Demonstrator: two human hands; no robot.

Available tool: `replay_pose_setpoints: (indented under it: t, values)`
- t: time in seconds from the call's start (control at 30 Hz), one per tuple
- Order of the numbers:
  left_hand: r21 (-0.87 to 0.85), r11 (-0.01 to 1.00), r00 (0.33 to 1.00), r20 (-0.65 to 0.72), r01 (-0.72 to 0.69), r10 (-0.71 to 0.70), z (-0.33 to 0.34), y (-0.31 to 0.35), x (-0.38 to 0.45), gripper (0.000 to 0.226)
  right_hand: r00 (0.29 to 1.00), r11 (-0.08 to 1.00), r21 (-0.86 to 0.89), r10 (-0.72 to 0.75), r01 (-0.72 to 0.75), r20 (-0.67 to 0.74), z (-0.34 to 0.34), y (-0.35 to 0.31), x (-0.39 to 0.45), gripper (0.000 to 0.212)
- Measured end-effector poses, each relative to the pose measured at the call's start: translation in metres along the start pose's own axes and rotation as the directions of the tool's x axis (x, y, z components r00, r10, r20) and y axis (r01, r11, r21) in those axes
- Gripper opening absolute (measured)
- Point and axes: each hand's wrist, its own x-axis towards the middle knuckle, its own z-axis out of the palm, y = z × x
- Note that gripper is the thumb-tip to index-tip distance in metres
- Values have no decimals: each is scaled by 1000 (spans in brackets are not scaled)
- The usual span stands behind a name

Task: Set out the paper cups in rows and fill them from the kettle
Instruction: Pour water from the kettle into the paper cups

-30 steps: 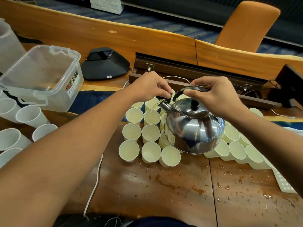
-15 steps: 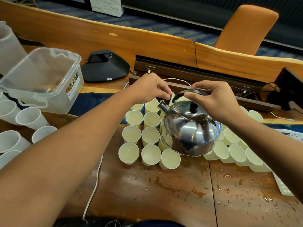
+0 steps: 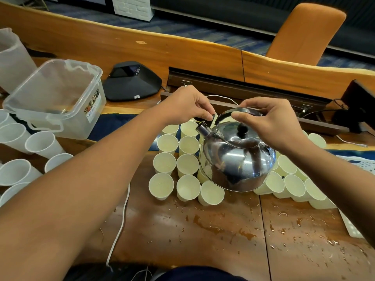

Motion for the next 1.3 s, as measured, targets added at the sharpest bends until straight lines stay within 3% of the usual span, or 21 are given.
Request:
replay_pose_setpoints:
  t: [0.43, 1.3]
  values:
    - [-23, 999, 995, 87, -48, 50, 6, 4, -16, 15, 999, 999, -26, -22, 23, 36, -8, -6, -23, 28]
    - [-13, 1000, 992, 121, 21, -19, 23, -4, -32, 13, 988, 995, -74, -49, 61, 147, -3, 0, -38, 27]
